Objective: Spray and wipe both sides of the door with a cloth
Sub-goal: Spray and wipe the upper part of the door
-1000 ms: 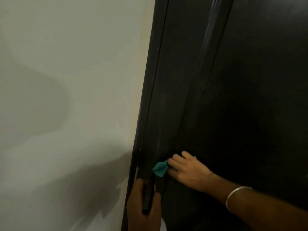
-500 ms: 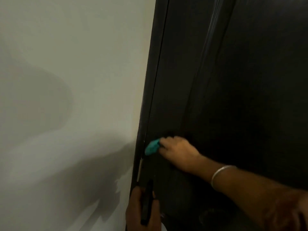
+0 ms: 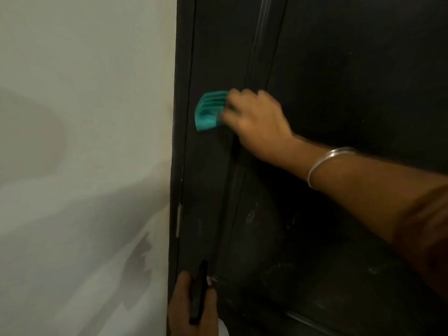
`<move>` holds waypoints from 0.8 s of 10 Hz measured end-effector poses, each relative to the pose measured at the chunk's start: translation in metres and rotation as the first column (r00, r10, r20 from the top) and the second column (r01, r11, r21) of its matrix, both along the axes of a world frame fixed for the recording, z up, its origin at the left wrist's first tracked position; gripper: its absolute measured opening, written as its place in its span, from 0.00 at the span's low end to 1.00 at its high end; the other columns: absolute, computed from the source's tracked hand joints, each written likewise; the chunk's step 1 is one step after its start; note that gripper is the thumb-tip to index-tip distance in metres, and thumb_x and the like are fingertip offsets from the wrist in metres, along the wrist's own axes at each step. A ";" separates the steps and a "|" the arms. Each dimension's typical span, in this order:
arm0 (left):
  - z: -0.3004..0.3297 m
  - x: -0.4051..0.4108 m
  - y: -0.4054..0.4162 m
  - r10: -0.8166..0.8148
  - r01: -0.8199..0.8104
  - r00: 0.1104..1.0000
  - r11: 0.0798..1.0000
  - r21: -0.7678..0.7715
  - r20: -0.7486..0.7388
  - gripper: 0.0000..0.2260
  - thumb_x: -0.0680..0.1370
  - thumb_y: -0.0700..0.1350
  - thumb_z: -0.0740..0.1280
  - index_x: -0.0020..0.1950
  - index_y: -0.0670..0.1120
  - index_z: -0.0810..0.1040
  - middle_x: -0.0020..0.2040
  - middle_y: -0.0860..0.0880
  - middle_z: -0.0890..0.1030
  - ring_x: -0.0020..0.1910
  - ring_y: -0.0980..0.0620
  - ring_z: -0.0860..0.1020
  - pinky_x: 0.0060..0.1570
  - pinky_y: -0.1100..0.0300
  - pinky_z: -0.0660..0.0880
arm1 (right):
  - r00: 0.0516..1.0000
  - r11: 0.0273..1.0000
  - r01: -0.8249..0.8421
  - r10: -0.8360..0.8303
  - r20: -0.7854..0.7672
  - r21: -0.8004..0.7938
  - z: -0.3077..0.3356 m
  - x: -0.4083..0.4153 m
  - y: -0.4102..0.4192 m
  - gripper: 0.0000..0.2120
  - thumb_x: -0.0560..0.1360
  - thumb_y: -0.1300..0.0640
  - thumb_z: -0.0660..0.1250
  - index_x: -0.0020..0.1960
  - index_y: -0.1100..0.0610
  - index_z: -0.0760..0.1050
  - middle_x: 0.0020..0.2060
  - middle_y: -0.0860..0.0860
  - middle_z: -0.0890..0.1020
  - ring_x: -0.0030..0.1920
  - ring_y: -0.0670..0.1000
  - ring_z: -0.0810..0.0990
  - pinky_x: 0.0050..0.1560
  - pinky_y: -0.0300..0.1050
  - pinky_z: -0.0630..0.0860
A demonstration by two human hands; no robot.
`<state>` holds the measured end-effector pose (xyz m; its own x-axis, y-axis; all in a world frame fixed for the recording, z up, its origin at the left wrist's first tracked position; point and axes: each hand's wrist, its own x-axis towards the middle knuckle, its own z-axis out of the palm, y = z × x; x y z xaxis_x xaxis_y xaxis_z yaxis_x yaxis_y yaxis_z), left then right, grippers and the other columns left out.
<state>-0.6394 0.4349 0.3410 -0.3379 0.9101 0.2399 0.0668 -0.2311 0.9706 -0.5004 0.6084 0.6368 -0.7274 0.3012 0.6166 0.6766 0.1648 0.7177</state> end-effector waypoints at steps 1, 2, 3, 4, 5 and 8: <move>0.023 0.002 -0.025 -0.059 0.063 0.995 0.997 0.045 -0.079 0.14 0.80 0.35 0.68 0.45 0.55 0.73 0.37 0.56 0.78 0.34 0.61 0.77 0.40 0.62 0.75 | 0.983 0.934 0.063 0.003 0.184 -0.351 -0.127 0.044 -0.036 0.12 0.77 0.54 0.70 0.60 0.51 0.80 0.57 0.54 0.78 0.54 0.56 0.77 0.51 0.54 0.72; 0.024 0.002 -0.031 -0.099 0.097 0.995 0.993 -0.072 -0.028 0.18 0.78 0.33 0.71 0.45 0.56 0.72 0.40 0.56 0.78 0.38 0.62 0.77 0.48 0.58 0.77 | 0.910 0.765 0.272 -0.008 0.414 -0.584 -0.195 0.096 -0.077 0.16 0.77 0.55 0.70 0.64 0.49 0.78 0.63 0.53 0.76 0.60 0.56 0.76 0.60 0.55 0.71; 0.047 0.022 -0.029 -0.011 0.018 0.999 0.988 -0.150 0.044 0.27 0.74 0.26 0.73 0.42 0.58 0.68 0.39 0.56 0.74 0.38 0.60 0.75 0.49 0.57 0.77 | 0.817 0.742 0.336 0.076 0.572 -0.579 -0.184 0.117 -0.089 0.18 0.78 0.57 0.65 0.67 0.49 0.77 0.67 0.53 0.74 0.65 0.57 0.74 0.63 0.57 0.72; 0.060 0.042 -0.034 -0.012 0.026 0.993 0.992 -0.121 0.117 0.30 0.74 0.23 0.70 0.41 0.59 0.64 0.38 0.59 0.70 0.32 0.66 0.79 0.45 0.75 0.75 | 0.889 0.884 0.174 0.048 0.455 -0.434 -0.124 0.122 -0.079 0.16 0.81 0.56 0.57 0.63 0.47 0.79 0.63 0.50 0.77 0.57 0.55 0.76 0.53 0.52 0.70; 0.075 0.063 -0.039 -0.116 0.126 0.985 0.989 -0.073 0.128 0.28 0.76 0.25 0.70 0.40 0.58 0.63 0.37 0.58 0.68 0.32 0.80 0.74 0.35 0.84 0.68 | 0.967 0.940 0.093 -0.007 0.256 -0.327 -0.083 0.131 -0.079 0.13 0.82 0.55 0.62 0.64 0.48 0.78 0.62 0.51 0.78 0.54 0.55 0.75 0.50 0.51 0.68; 0.061 0.093 -0.016 -0.163 0.164 0.985 0.986 0.022 -0.046 0.17 0.77 0.31 0.72 0.44 0.55 0.77 0.33 0.42 0.76 0.31 0.48 0.78 0.30 0.58 0.74 | 0.899 0.777 0.294 -0.025 0.438 -0.557 -0.115 0.189 -0.132 0.11 0.77 0.54 0.70 0.59 0.49 0.81 0.63 0.51 0.74 0.58 0.55 0.74 0.54 0.52 0.72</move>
